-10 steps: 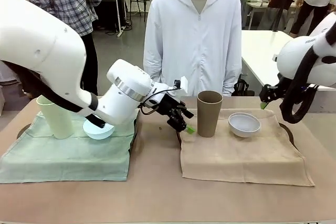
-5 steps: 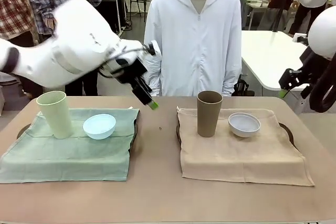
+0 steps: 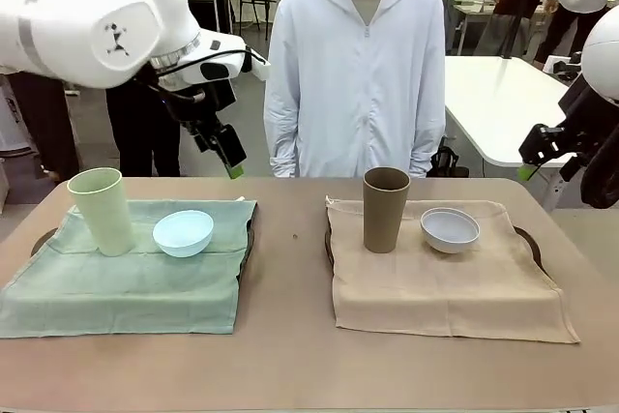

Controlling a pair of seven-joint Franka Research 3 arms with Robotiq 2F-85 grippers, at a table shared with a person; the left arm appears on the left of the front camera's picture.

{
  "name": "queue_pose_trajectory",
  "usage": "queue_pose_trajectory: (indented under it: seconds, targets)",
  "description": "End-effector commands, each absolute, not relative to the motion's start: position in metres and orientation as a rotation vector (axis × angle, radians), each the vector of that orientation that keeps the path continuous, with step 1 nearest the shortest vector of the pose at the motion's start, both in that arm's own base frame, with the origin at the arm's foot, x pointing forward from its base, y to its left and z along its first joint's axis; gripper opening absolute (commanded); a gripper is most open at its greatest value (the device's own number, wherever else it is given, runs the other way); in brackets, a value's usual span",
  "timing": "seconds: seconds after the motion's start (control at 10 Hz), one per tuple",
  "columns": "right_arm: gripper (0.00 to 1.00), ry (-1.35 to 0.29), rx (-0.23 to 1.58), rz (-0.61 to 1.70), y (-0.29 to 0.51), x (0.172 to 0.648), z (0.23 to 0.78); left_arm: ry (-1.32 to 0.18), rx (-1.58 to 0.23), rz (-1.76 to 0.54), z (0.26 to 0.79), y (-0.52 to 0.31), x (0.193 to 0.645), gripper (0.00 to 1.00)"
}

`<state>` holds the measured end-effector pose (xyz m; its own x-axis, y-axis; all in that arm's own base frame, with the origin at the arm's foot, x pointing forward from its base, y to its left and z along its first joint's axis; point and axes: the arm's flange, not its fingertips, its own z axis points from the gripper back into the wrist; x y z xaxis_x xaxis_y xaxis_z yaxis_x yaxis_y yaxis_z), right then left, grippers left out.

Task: Set up a tray with a mat and arrange the tableware.
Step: Place the Picnic Bowl and Reusable plastic cup back onto the Handle tray in front of the human's position.

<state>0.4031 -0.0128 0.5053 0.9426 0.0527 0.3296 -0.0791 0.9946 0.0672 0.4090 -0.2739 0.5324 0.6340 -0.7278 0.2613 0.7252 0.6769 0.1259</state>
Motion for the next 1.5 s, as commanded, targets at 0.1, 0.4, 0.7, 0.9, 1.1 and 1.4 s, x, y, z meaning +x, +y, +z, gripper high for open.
queue_pose_trajectory:
  seconds: [0.1, 0.4, 0.7, 0.9, 1.1, 1.4]
  targets:
    - [0.75, -0.334, 0.08, 0.067, -0.013, 0.403, 0.505, -0.303, 0.009, -0.831, 0.532, -0.274, 0.409, 1.0]
    - [0.75, -0.334, 0.08, 0.067, -0.013, 0.403, 0.505, -0.303, 0.009, -0.831, 0.532, -0.274, 0.409, 1.0]
    - [0.75, -0.334, 0.08, 0.067, -0.013, 0.403, 0.505, -0.303, 0.009, -0.831, 0.532, -0.274, 0.409, 1.0]
    - [0.75, -0.334, 0.08, 0.067, -0.013, 0.403, 0.505, -0.303, 0.009, -0.831, 0.532, -0.274, 0.409, 1.0]
    - [0.75, -0.334, 0.08, 0.067, -0.013, 0.403, 0.505, -0.303, 0.009, -0.831, 0.532, -0.274, 0.409, 1.0]
    - [0.75, -0.331, 0.081, 0.066, -0.013, 0.404, 0.504, -0.285, -0.001, -0.812, 0.534, -0.278, 0.41, 1.0]
